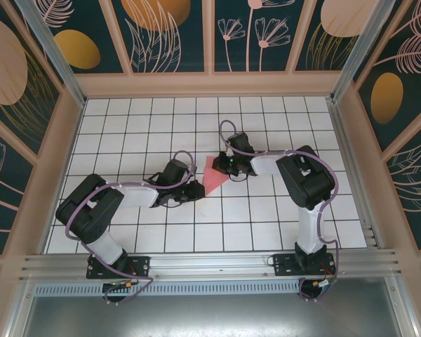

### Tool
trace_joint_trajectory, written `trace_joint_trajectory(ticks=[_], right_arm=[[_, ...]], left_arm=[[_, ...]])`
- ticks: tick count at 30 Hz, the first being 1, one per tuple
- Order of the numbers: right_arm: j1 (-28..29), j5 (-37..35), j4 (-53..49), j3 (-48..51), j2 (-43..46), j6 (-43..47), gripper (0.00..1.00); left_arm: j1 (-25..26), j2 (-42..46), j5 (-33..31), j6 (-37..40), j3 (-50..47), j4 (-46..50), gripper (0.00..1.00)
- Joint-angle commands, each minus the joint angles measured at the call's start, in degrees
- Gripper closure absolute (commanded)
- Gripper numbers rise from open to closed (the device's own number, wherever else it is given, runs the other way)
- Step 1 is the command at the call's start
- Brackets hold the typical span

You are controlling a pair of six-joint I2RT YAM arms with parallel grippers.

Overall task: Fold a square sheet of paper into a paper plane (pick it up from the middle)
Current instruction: Fourth fold the wing at the center of the table.

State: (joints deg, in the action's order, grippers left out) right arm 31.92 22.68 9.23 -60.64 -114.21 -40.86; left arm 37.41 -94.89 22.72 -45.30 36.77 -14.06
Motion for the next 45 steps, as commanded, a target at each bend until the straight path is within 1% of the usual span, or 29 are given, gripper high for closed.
trace_joint_trajectory(ticks=[1,5,10,17,22,25,30,38,40,41,43,45], right_arm=[[-0.28,-4.03,-6.88,1.89,-5.43,0.26,1.00],[-0.27,-3.89,-6.81,1.82,-5.69,0.26,1.00],[-0.28,-3.96,-6.99,1.93,-5.80,0.26,1.00],[-0.28,-3.87,-7.08,1.98,-5.69,0.27,1.00],[-0.27,-3.87,-7.13,1.93,-5.58,0.26,1.00],[-0.25,-3.87,-7.04,1.93,-5.74,0.18,1.00],[-0.24,-3.77,-7.06,1.80,-5.91,-0.01,1.00],[-0.28,-3.45,-7.63,0.96,-5.62,0.14,1.00],[-0.22,-3.18,-7.82,0.51,-5.15,0.17,1.00],[-0.27,-3.10,-7.99,0.44,-4.69,0.32,1.00],[-0.28,-2.51,-7.93,0.43,-3.21,0.82,1.00],[-0.28,-1.68,-7.70,0.30,-1.16,2.00,1.00]], left_arm=[[0.21,-0.91,0.63,0.54,-0.91,2.10,0.84],[0.21,-0.99,-0.64,1.11,-1.09,4.18,0.84],[0.20,-1.60,-0.48,1.73,-1.09,5.74,0.83],[0.21,-0.74,-2.65,3.72,1.25,9.98,0.84],[0.21,4.57,-2.51,2.23,1.94,5.75,0.87],[0.21,5.20,-2.68,0.80,2.65,2.78,0.89],[0.21,1.41,-2.57,-0.57,4.17,0.30,0.94],[0.20,-2.89,-1.80,-0.50,4.55,0.12,0.95],[0.18,-2.98,-2.34,-0.10,4.26,0.96,0.96],[0.21,-4.60,-3.14,0.14,4.04,1.58,0.96],[0.20,-4.87,-4.77,0.30,3.65,2.87,0.99],[0.21,-5.06,-5.72,0.21,2.67,2.70,1.00]])
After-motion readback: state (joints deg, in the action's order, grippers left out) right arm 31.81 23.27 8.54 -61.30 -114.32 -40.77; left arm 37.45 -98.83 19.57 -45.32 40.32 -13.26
